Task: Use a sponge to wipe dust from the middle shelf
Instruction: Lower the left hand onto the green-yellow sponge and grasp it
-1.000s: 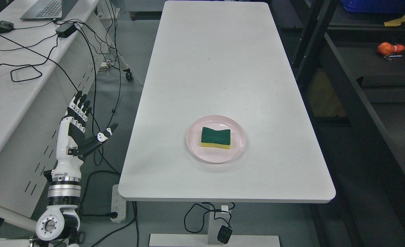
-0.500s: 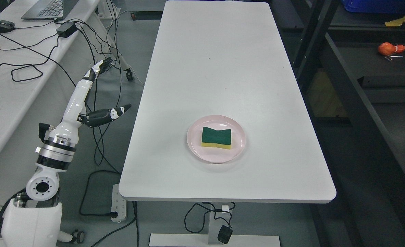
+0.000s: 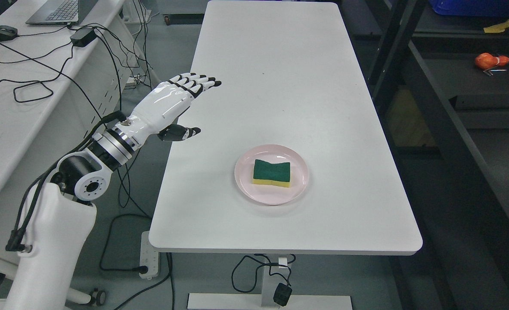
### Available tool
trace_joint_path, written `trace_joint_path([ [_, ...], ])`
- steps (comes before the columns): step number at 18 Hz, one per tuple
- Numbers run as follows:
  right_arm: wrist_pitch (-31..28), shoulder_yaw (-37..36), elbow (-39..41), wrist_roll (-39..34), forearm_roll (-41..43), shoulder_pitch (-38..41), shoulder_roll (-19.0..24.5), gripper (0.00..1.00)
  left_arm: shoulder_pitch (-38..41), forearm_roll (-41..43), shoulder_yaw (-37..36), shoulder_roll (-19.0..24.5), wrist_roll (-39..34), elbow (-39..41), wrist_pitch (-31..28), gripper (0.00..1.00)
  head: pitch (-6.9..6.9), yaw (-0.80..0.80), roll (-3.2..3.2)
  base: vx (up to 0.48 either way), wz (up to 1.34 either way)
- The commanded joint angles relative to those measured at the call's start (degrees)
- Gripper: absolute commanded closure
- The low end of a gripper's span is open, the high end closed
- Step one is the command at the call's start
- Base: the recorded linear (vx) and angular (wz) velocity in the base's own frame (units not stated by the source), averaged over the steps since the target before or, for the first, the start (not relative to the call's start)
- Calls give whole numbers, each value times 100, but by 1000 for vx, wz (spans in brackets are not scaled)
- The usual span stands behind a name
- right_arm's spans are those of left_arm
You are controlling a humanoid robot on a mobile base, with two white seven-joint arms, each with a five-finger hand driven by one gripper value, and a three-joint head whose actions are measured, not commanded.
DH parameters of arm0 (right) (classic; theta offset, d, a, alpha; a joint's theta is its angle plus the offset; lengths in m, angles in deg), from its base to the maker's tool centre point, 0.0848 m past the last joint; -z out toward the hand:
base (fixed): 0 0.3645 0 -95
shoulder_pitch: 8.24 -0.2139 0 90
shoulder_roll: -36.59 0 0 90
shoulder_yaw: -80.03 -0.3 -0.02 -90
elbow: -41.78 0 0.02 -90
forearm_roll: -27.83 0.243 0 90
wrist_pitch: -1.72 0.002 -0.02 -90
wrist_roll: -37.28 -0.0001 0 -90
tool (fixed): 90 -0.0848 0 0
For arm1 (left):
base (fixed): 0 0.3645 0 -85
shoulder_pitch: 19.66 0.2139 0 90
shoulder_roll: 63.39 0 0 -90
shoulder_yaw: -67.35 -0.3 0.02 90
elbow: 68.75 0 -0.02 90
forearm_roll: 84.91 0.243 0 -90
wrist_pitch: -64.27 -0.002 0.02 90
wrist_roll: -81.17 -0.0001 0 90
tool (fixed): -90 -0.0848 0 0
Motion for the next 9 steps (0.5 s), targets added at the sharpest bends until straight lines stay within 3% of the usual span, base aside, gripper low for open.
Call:
trace_joint_path([
  [1,-3,0,100,-2,0,0,-100,0,-719,1403,-2238,-563,-3,-1265,29,6,0,0,0,0,0],
  [4,-3,0,100,-2,0,0,-100,0,-729,1403,-2732,-844,110,-1265,116,6,0,0,0,0,0],
  [9,-3,0,100,-2,0,0,-100,0,-720,1630,-2829,-986,287,-1273,214,8,0,0,0,0,0],
])
